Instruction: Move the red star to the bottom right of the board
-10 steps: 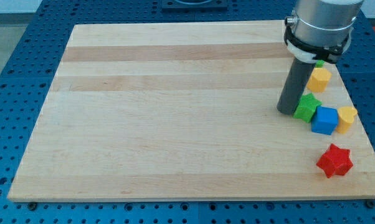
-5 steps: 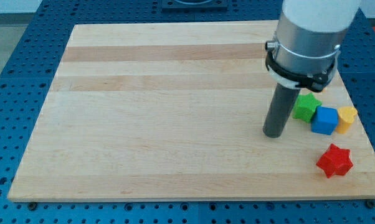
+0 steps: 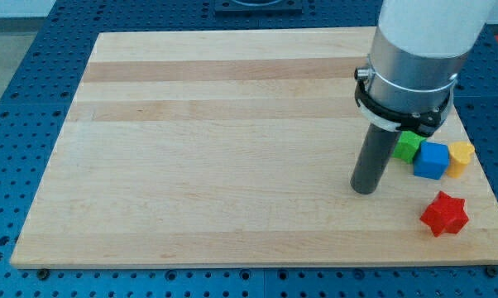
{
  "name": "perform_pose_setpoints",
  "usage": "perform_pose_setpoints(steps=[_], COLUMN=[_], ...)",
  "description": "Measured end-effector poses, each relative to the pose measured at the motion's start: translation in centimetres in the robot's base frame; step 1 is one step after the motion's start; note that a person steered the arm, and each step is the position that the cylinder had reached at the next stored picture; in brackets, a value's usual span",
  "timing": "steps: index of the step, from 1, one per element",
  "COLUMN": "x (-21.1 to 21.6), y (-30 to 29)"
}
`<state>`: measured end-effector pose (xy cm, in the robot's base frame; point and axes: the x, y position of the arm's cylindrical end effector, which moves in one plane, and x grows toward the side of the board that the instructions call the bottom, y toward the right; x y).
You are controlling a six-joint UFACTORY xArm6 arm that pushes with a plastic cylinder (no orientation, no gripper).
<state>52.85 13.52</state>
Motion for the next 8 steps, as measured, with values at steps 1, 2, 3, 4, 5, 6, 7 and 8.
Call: perform_pose_setpoints(steps=[1,2,3,4,5,6,7,8], x=[0.5,1.6,2.3,3.3,3.5,3.5,3.5,3.5], y=[1.3,2.4,3.7,4.0,4.0,4.2,4.5,5.1])
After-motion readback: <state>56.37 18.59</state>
